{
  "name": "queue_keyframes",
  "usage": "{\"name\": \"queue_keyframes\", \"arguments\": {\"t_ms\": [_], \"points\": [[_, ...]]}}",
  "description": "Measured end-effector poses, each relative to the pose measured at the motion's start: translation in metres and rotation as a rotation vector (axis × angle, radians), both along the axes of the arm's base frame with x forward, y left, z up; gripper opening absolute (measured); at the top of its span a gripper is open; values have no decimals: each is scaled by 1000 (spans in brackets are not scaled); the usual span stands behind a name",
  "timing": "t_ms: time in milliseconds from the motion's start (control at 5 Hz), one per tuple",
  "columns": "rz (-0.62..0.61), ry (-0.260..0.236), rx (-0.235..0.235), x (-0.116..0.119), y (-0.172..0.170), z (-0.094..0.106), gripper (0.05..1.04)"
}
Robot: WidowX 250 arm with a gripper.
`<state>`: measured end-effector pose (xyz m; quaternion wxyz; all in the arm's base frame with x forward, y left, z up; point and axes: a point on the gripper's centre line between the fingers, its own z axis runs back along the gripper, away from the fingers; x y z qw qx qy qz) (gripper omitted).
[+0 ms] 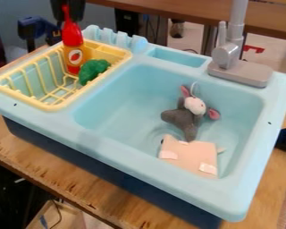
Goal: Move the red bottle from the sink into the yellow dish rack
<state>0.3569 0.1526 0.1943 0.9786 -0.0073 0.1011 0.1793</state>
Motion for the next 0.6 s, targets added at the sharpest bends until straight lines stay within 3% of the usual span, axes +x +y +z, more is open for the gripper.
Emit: {"name": "queue_keyframes", "arguments": {"t_ms": [400, 600], "points": [[21, -24, -47, -6, 12, 5, 950], [19, -50, -59, -6, 8, 19, 1007]]}}
